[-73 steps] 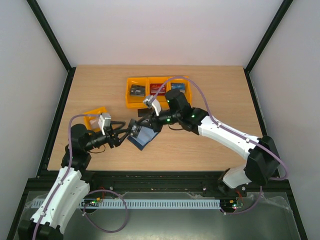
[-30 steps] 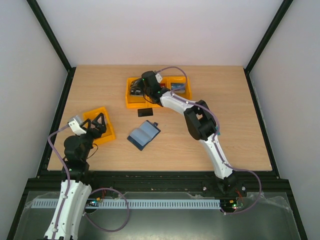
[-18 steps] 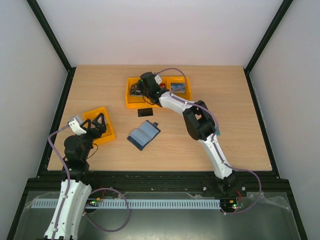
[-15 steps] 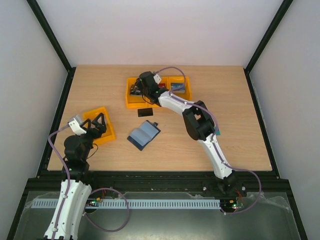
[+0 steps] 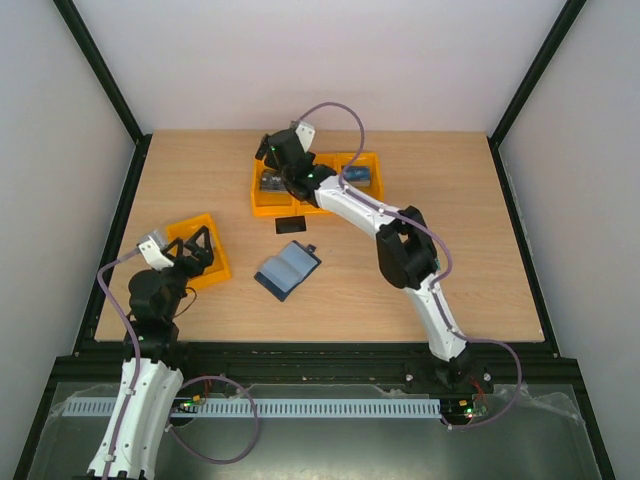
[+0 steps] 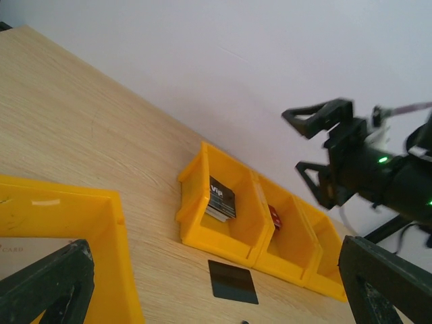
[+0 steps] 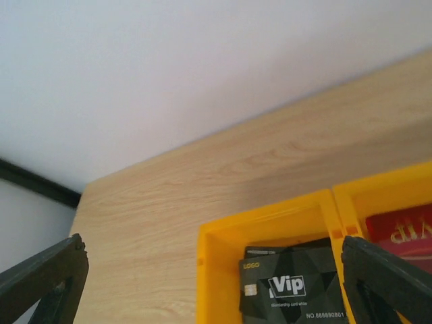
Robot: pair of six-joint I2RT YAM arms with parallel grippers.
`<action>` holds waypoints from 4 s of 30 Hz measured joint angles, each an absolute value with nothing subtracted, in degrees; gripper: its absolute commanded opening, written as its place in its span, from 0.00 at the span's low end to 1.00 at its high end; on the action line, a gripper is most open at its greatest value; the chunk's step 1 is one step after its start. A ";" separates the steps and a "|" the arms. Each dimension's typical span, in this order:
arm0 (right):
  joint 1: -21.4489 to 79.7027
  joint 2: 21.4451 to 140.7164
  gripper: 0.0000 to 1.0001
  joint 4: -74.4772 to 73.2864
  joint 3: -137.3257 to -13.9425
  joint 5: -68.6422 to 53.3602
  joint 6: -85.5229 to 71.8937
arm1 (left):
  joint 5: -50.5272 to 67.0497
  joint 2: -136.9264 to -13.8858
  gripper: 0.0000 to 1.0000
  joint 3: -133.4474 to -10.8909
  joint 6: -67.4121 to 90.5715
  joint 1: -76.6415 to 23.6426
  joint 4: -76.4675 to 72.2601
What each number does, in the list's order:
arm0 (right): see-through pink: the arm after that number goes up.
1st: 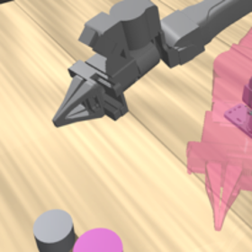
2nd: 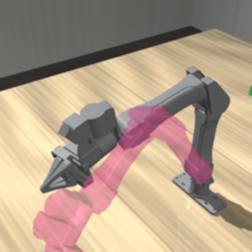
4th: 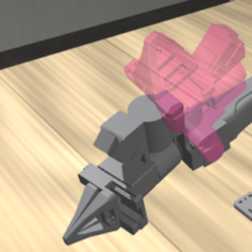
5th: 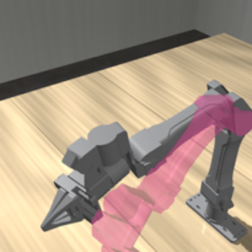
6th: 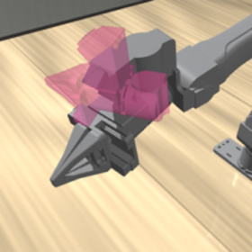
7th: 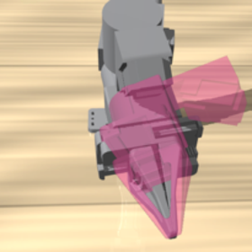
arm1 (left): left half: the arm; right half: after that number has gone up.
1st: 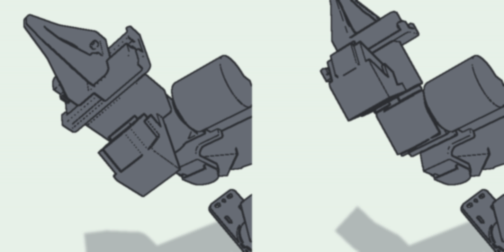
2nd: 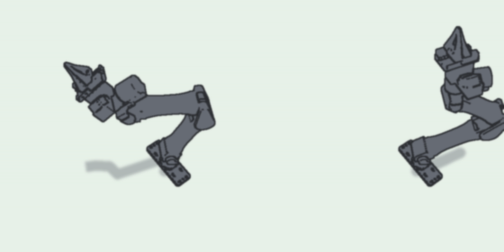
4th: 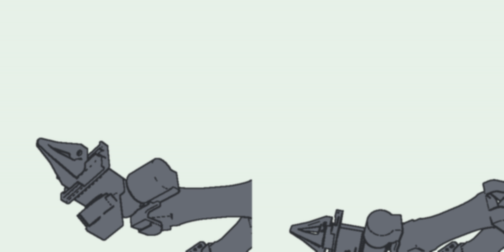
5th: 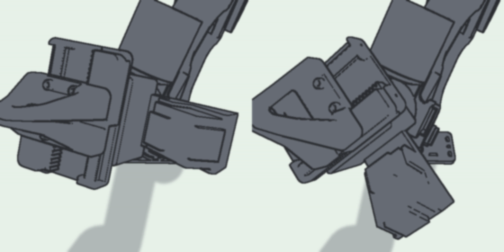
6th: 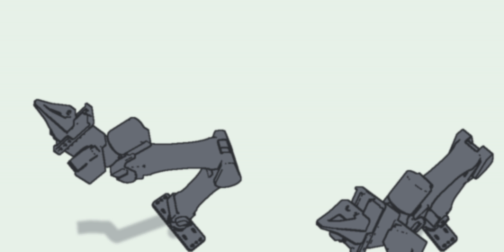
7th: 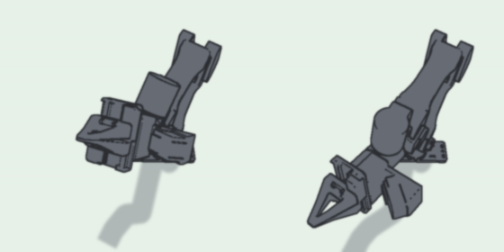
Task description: Take the credit cards out of the card holder
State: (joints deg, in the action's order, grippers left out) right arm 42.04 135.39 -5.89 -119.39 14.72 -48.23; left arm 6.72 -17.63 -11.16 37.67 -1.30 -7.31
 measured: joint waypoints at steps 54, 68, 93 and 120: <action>52.47 108.01 0.10 -0.51 -61.01 -34.09 -24.12 | 14.55 -62.33 0.32 -6.96 54.24 -21.58 -25.04; 45.06 100.75 0.36 -6.61 -65.89 -38.24 -20.49 | 13.89 -62.35 0.41 -6.94 54.48 -21.58 -26.26; 49.56 115.46 0.41 -9.50 -71.88 -35.53 -24.14 | 12.45 -66.24 0.02 -6.98 56.05 -25.10 -30.89; 40.71 67.35 0.63 6.96 -54.17 -48.29 -16.01 | 51.57 -43.13 0.02 -30.98 22.68 -20.45 -38.37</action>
